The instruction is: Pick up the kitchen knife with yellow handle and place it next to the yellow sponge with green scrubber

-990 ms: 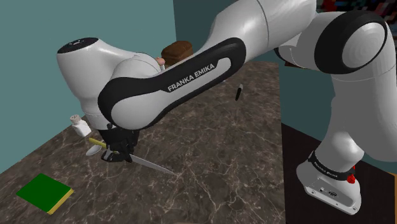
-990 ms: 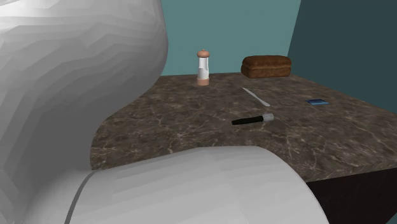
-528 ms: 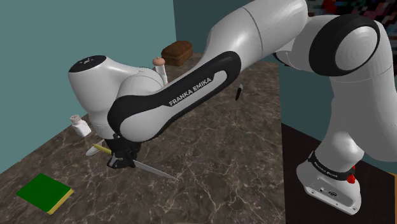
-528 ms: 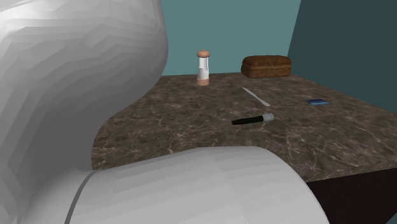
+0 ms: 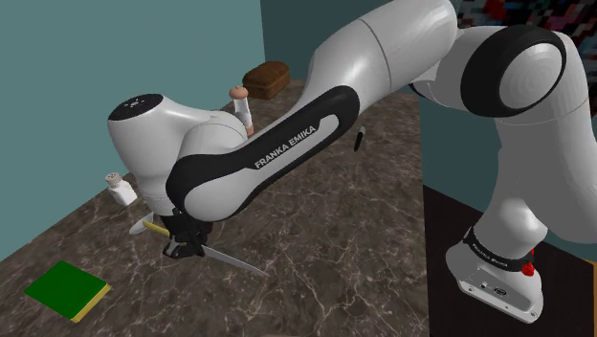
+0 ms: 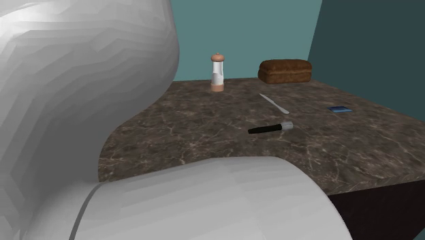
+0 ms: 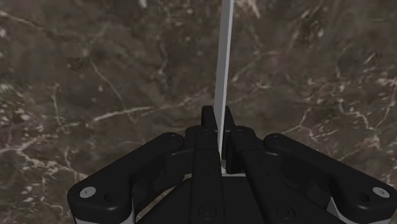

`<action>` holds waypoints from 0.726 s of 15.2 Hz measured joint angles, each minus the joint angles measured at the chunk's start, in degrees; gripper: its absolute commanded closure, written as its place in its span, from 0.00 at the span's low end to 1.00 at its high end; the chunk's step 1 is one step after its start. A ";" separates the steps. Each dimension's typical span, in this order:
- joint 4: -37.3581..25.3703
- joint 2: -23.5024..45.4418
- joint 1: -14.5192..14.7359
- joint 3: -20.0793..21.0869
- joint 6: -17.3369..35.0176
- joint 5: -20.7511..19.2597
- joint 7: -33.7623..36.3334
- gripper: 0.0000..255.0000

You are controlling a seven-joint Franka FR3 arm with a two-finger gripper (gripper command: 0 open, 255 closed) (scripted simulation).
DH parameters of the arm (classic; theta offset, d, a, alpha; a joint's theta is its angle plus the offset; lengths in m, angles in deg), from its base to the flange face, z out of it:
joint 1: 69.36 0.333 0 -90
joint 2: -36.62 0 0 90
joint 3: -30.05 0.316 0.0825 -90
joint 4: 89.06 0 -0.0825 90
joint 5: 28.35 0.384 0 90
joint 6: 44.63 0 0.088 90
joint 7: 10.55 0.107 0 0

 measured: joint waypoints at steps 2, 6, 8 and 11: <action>0.00 0.00 0.00 0.00 0.00 0.00 0.00 0.00; 0.00 0.00 0.00 0.00 0.00 0.00 0.00 0.00; -0.72 -0.10 0.05 0.05 -0.80 0.10 -0.11 0.00; -2.33 -2.21 -0.16 0.52 -4.38 0.84 -0.60 0.00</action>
